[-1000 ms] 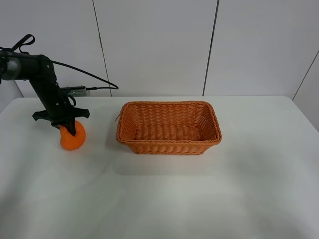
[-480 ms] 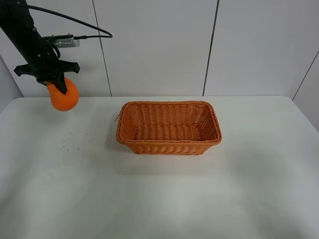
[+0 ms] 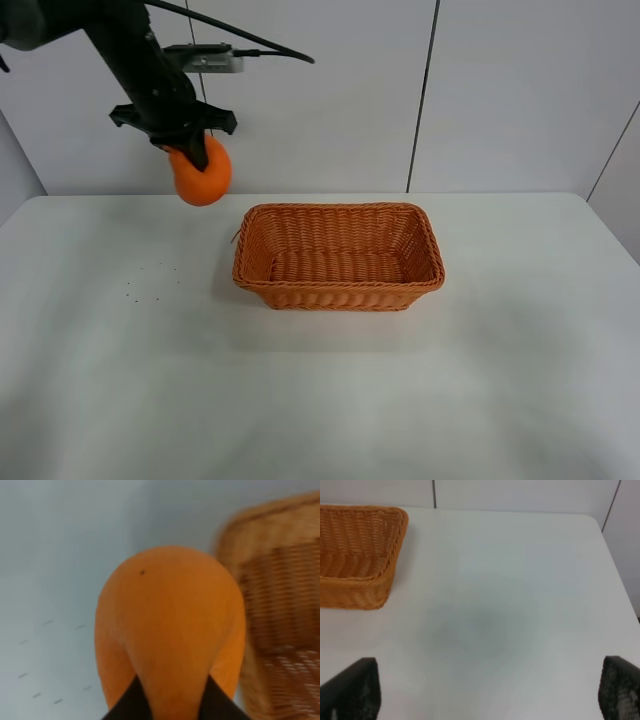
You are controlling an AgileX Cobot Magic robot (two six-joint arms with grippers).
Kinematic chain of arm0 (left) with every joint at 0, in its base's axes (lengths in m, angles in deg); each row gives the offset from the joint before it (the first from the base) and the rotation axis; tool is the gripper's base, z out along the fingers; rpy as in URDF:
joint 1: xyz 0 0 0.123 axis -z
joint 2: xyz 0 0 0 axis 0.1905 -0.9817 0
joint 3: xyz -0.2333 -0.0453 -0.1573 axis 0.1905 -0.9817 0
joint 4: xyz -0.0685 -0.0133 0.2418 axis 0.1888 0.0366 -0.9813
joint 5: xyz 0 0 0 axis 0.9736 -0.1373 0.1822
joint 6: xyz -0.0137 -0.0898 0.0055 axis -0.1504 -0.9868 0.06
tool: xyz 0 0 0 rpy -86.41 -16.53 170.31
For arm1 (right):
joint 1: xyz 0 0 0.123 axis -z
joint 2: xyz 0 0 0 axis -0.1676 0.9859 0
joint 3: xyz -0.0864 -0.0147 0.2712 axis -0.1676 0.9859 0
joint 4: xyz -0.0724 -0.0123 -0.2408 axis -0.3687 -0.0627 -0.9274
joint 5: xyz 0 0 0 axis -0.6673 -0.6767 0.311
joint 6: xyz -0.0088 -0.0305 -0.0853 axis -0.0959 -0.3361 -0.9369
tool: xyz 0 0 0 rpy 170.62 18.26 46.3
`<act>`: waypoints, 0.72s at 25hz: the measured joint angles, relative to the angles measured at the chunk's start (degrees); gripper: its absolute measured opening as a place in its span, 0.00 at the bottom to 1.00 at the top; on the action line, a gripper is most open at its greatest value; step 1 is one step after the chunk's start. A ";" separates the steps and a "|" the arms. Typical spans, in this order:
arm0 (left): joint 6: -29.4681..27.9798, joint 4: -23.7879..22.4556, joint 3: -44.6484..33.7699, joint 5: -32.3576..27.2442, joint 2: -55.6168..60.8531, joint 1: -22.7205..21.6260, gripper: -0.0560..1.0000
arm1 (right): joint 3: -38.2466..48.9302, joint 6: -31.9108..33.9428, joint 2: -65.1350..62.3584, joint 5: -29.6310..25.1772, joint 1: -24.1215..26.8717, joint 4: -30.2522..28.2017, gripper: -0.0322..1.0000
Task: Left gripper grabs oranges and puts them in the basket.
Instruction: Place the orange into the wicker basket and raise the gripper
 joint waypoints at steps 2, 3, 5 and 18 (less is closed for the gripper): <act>0.00 0.00 1.04 0.11 -1.59 3.64 0.23 | 0.00 0.00 0.00 0.00 0.00 0.00 0.70; 0.00 0.00 1.64 0.29 -2.46 5.44 0.23 | 0.00 0.00 0.00 0.00 0.00 0.00 0.70; 0.00 0.11 2.87 1.76 -4.88 8.55 0.23 | 0.00 0.00 0.00 0.00 0.00 0.00 0.70; -0.22 0.40 5.27 12.91 -18.67 16.51 0.23 | 0.00 0.00 0.00 0.00 0.00 0.00 0.70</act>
